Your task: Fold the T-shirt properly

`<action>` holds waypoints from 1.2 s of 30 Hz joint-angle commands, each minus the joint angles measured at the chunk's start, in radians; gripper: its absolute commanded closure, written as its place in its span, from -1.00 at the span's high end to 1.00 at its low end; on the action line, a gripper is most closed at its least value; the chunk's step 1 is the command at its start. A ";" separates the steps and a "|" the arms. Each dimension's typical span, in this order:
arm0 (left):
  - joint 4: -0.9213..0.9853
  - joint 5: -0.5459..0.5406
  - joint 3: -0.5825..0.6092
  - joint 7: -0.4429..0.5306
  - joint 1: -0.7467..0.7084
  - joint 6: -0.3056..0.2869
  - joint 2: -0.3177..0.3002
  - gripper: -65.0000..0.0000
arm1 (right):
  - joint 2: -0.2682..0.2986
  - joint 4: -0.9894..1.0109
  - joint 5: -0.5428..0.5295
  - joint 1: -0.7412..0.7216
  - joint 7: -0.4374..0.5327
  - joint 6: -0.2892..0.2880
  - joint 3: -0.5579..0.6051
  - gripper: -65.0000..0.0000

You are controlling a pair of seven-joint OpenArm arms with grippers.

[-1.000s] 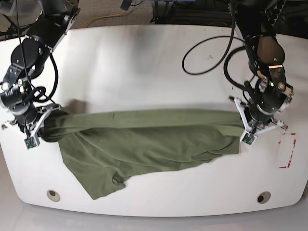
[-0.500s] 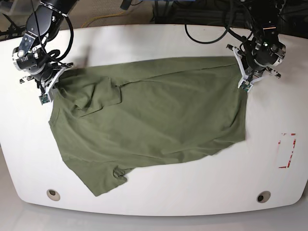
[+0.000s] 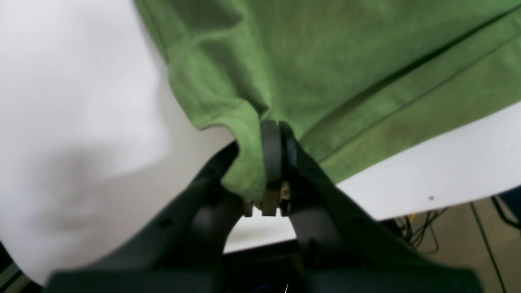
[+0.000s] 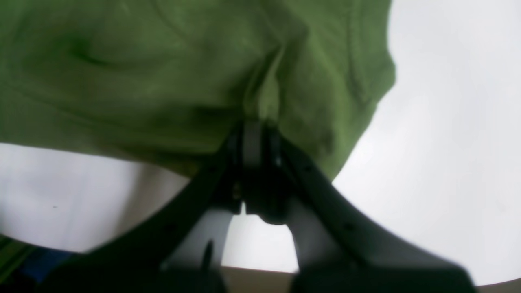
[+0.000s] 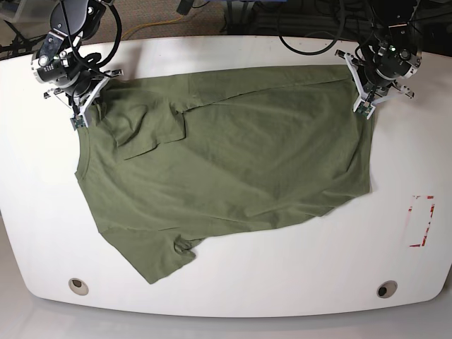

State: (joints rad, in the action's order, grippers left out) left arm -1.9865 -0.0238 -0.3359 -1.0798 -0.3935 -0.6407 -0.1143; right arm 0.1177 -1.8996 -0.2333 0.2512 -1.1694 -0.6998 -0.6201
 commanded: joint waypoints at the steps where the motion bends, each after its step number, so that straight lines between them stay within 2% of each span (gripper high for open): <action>1: -0.017 -0.001 -0.004 0.010 0.005 0.000 -0.011 -1.00 | -0.003 -0.018 -0.004 0.001 0.015 0.002 -0.004 -1.00; 15: -0.021 -0.009 -0.006 0.010 0.006 -0.006 -0.020 -1.00 | -0.003 -0.016 -0.002 0.029 0.019 0.002 -0.004 -1.00; 20: -0.018 -0.006 0.002 0.085 0.097 -0.005 0.049 -1.00 | 0.001 0.010 0.008 -0.059 0.041 0.002 0.001 -1.00; 26: -0.017 0.000 0.004 0.086 0.321 0.000 0.090 -1.00 | 0.047 0.125 0.059 -0.269 0.042 0.002 0.003 -1.00; 32: -0.015 0.002 0.044 0.072 0.523 0.003 0.084 -1.00 | 0.102 0.222 0.150 -0.491 0.042 0.002 0.004 -1.00; 36: -0.001 0.002 0.051 0.008 0.680 0.065 0.083 -1.00 | 0.162 0.298 0.165 -0.636 0.041 0.002 0.058 -1.00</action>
State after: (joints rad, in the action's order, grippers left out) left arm -1.9816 -0.0196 -0.2840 -1.0801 0.2047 -0.6064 -0.0227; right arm 0.2337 -1.6138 -0.0727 -0.3088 -1.1450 -0.6994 -0.5934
